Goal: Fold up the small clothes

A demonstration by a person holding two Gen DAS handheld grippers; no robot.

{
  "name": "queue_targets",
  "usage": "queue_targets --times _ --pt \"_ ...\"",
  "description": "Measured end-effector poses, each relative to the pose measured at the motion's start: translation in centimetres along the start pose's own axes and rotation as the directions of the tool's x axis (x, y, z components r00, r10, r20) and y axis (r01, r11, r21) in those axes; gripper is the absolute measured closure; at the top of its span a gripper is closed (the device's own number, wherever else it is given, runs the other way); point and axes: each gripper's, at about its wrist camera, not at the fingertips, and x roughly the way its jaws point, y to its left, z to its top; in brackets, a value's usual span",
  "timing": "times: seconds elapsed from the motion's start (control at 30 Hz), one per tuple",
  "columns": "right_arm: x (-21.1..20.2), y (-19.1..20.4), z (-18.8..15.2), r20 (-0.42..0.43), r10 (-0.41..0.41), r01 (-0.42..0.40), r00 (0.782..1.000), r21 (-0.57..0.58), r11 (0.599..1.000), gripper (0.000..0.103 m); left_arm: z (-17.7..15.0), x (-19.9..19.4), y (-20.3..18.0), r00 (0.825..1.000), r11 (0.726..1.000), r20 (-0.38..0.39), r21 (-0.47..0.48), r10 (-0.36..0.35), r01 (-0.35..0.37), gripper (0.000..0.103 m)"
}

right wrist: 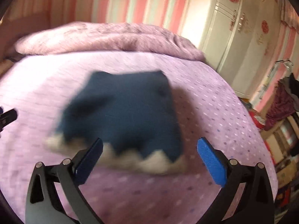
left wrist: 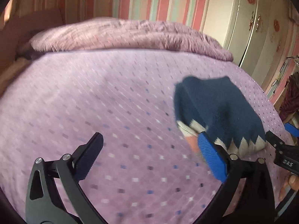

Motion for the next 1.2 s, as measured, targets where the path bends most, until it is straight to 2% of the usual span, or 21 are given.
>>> queue_targets --times 0.07,0.23,0.37,0.43,0.53,0.73,0.87,0.97,1.2 --pt "-2.9 2.3 0.3 0.013 0.046 -0.047 0.999 0.003 0.999 0.002 0.7 -3.4 2.7 0.998 0.999 0.058 0.046 0.021 -0.024 0.003" --pt "-8.9 8.2 0.7 0.043 0.164 -0.165 0.986 0.039 0.985 0.002 2.1 -9.8 10.2 0.990 0.991 0.098 0.082 0.097 -0.106 0.003" --pt "-12.5 12.5 0.8 0.053 0.166 -0.167 0.985 0.020 0.986 0.002 2.5 -13.7 15.2 0.979 0.979 0.119 0.099 0.167 -0.180 0.003" --pt "-14.2 14.5 0.6 0.050 0.166 -0.166 0.985 -0.004 0.986 0.002 2.2 -15.1 16.9 0.981 0.979 0.110 0.104 0.162 -0.173 0.003" --pt "-16.3 16.4 0.6 0.055 0.174 -0.173 0.983 -0.027 0.985 0.002 0.9 -17.0 19.3 0.991 0.991 0.084 0.078 0.101 -0.107 0.003" --pt "-20.8 18.2 1.3 0.097 0.188 -0.186 0.977 -0.022 0.982 0.002 -2.0 -20.4 21.0 0.989 0.992 0.101 0.052 0.108 -0.114 0.003" --pt "-22.8 19.2 1.3 0.110 0.192 -0.189 0.975 -0.030 0.981 0.002 -3.2 -22.2 21.5 0.977 0.980 0.129 0.086 0.168 -0.179 0.003" --pt "-23.2 19.8 1.3 0.099 0.166 -0.163 0.981 -0.034 0.986 0.002 -3.5 -23.0 21.9 0.973 0.979 0.140 0.067 0.184 -0.195 0.003" --pt "-23.7 20.5 0.6 0.102 0.187 -0.186 0.977 -0.018 0.982 0.002 -3.7 -23.6 22.2 0.973 0.983 0.147 0.037 0.175 -0.183 0.003"
